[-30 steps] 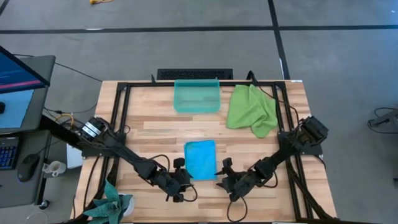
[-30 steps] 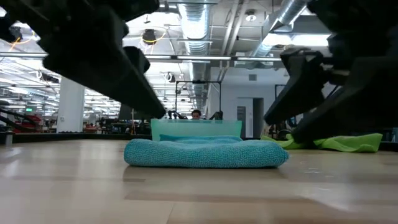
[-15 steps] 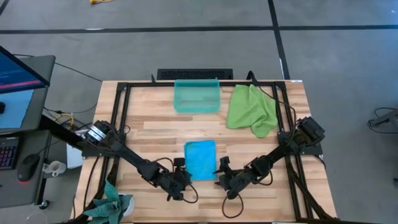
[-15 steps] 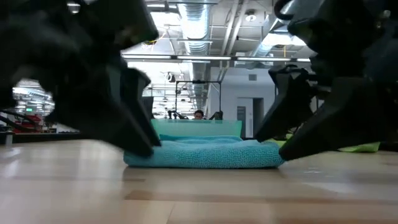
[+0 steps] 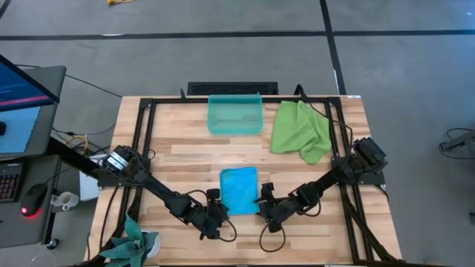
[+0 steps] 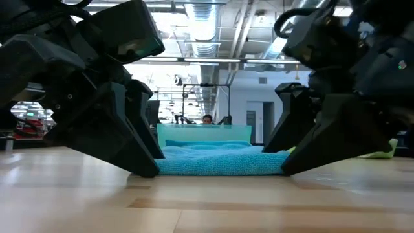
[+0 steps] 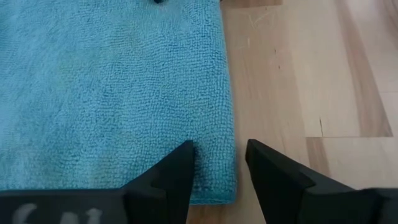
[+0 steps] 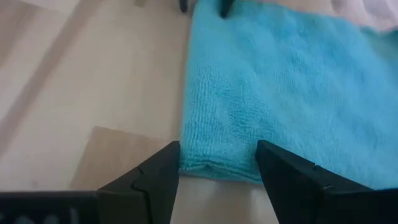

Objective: Roll microfiber towels into tight, uniform cylinder then place into a basket
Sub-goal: Roll the blue microfiber cloth

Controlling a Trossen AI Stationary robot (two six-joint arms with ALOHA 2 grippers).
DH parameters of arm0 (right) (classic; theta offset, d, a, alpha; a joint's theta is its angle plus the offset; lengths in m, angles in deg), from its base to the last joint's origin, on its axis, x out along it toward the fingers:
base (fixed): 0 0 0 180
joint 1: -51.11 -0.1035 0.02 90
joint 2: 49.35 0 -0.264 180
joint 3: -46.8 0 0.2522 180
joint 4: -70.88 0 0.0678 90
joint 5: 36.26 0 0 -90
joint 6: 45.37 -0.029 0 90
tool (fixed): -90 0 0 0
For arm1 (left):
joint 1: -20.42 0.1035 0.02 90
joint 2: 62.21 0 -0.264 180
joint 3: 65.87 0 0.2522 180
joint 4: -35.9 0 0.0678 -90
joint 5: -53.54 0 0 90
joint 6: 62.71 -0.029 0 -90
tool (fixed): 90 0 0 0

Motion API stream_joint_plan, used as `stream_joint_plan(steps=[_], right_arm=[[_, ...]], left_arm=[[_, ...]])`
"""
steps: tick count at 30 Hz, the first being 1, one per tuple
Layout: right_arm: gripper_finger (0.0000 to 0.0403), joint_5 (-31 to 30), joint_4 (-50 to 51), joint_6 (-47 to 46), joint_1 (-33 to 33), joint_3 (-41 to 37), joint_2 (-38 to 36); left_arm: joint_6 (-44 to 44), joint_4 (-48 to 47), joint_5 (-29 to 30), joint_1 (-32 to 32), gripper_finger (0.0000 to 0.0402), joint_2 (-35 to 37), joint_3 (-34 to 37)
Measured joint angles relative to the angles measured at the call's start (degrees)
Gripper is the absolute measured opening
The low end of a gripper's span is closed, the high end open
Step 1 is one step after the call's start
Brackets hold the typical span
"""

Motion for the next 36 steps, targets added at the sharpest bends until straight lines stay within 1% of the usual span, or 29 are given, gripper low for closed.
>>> stream_joint_plan(steps=[4,8,11,17,21,25,28,31,36], right_arm=[[0.0232,1.1,0.2,-2.0,0.3,0.0,0.0],[0.0210,2.5,0.7,-5.1,0.8,0.0,0.0],[0.0179,2.9,0.8,-7.7,1.2,0.0,0.0],[0.0101,5.2,0.9,-8.0,1.9,0.0,-0.1],[0.0053,6.7,0.8,-8.1,1.8,0.1,-0.2],[0.0015,9.2,0.5,-8.1,1.7,0.1,-0.2],[0.0011,9.7,0.5,-8.1,1.5,0.1,-0.2],[0.0028,9.9,0.4,-8.1,1.5,0.1,-0.2],[0.0050,10.1,0.5,-8.1,1.5,0.1,-0.2]], left_arm=[[0.2,0.0,0.3,0.1,0.0144,0.0,0.0],[0.8,0.0,0.5,0.1,0.0144,0.0,0.0],[2.3,0.0,0.7,0.1,0.0144,-0.1,0.0],[3.0,-2.1,0.7,0.2,0.0144,-0.3,-1.9],[2.6,-7.0,0.1,0.3,0.0144,-0.5,-5.1],[4.9,-13.6,0.0,0.1,0.0141,-0.4,-7.9],[4.9,-15.5,-0.1,-0.5,0.0127,-0.4,-9.6],[1.7,-15.9,0.5,-1.3,0.0105,-0.4,-11.1],[-3.0,-15.2,5.6,-1.7,0.0073,-0.3,-13.6]])
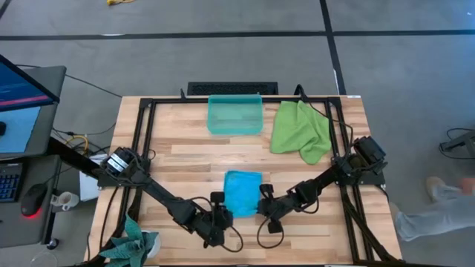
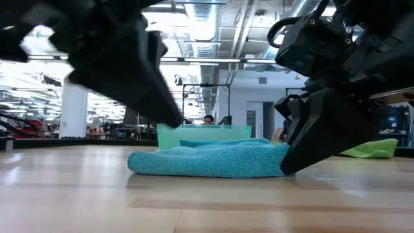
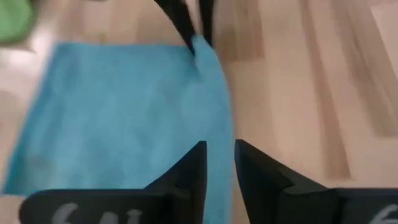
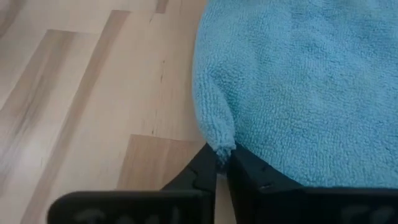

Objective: Roll microfiber towels into tight, uniform cylinder then place into a basket
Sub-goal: Roll the blue microfiber cloth

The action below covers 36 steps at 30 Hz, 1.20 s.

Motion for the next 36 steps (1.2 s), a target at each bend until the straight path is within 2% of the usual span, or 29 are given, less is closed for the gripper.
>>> stream_joint_plan(steps=[4,11,18,22,26,32,36], right_arm=[[0.0068,0.0,0.1,0.8,-1.0,0.0,0.0],[0.0140,0.4,0.6,1.0,-1.6,0.0,-0.3],[0.0200,1.0,7.7,0.0,-1.4,-0.2,-6.0],[0.0207,0.6,11.7,-2.4,-1.1,-0.2,-12.5],[0.0205,-0.1,8.8,2.8,-3.5,-0.1,-15.4],[0.0200,-0.3,1.4,10.1,-6.3,-0.2,-9.4],[0.0196,-0.5,0.5,12.5,-5.9,0.3,-5.0]], left_arm=[[-0.8,-0.6,1.5,1.9,0.0059,0.0,-0.1],[-0.6,1.1,-6.7,5.8,0.0048,-3.0,-0.1],[1.8,1.4,-7.1,6.3,0.0045,-5.5,-0.1],[6.8,1.3,-7.0,6.3,0.0045,-5.5,-0.1],[14.3,1.2,-6.9,6.3,0.0045,-5.5,-0.5],[22.7,1.5,-7.0,6.8,0.0045,-5.5,-0.5],[24.7,1.6,-7.1,7.0,0.0045,-5.5,-0.5]])
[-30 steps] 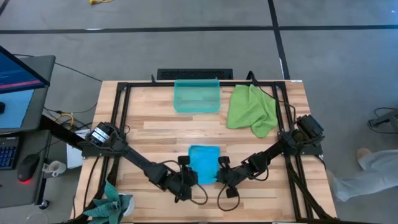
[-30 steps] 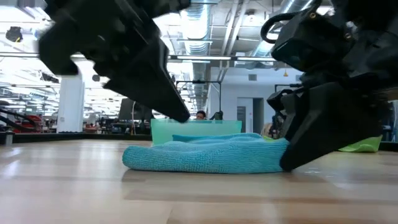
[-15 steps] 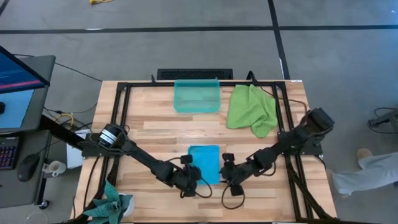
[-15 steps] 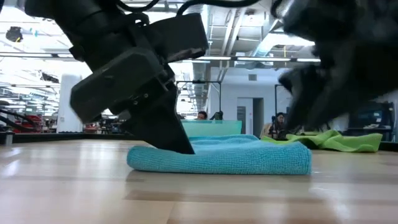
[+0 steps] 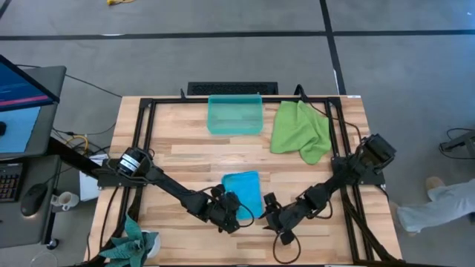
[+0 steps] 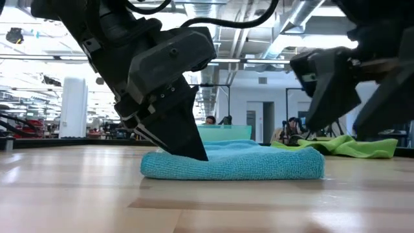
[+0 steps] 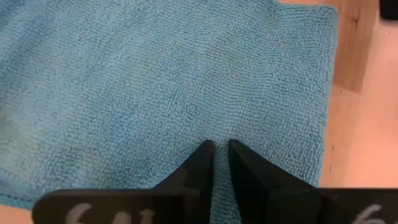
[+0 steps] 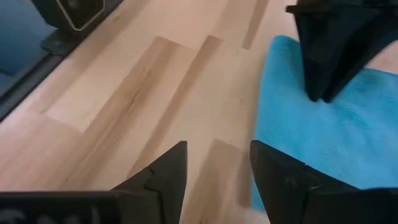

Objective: Roll microfiber towels into tight, uniform cylinder then place into a basket
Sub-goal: Roll the blue microfiber cloth

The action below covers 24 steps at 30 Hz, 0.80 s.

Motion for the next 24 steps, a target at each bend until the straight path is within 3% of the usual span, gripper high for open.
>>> stream_joint_plan(steps=[24], right_arm=[[0.0182,0.1,3.8,-4.7,4.6,3.6,6.8]], left_arm=[[-3.1,-0.7,-1.4,0.0,0.0045,0.0,0.0]])
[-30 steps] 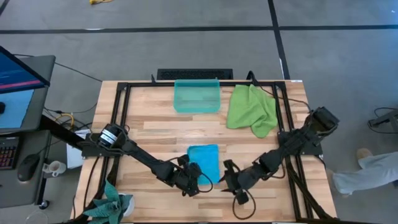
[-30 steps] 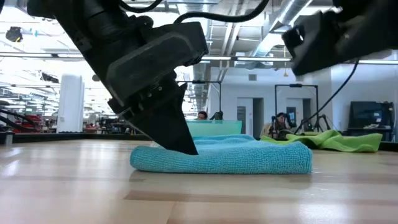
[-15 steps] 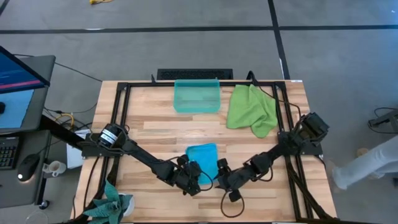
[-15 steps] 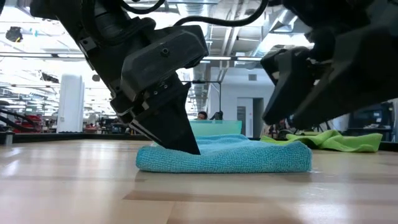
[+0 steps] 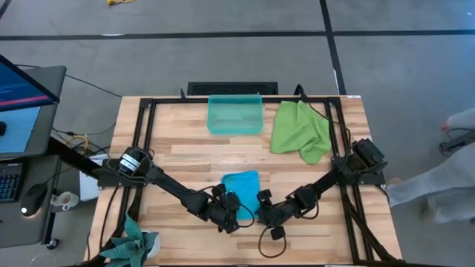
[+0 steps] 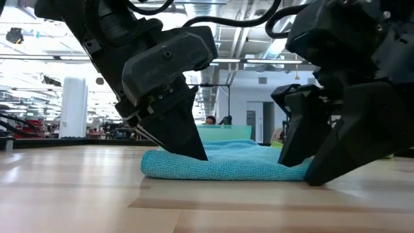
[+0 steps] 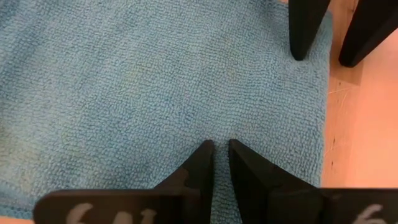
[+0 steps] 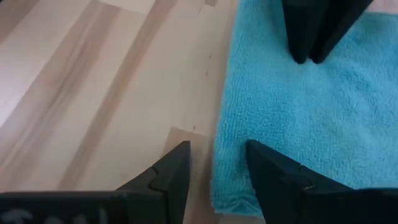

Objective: Roll microfiber towels into tight, uniform cylinder then place into a basket
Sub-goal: Roll the blue microfiber cloth

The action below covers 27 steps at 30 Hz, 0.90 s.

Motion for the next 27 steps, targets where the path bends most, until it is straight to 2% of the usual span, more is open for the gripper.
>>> stream_joint_plan(steps=[6,9,22,27], right_arm=[[0.0179,0.1,0.7,-3.3,1.2,0.0,-0.4],[0.0165,-0.2,1.6,-4.8,1.5,0.0,-0.3],[0.0012,0.5,2.4,-5.9,2.3,-0.1,0.1],[0.0021,3.6,2.4,-6.8,2.4,-0.1,-0.8]], left_arm=[[-1.0,-0.1,-0.1,0.0,0.0046,0.0,0.0],[-1.8,-0.1,-0.3,0.0,0.0054,0.0,0.0],[-4.2,0.0,-0.8,-0.1,0.0131,0.0,0.0],[-6.1,-0.1,-0.5,-0.3,0.0128,0.2,0.0]])
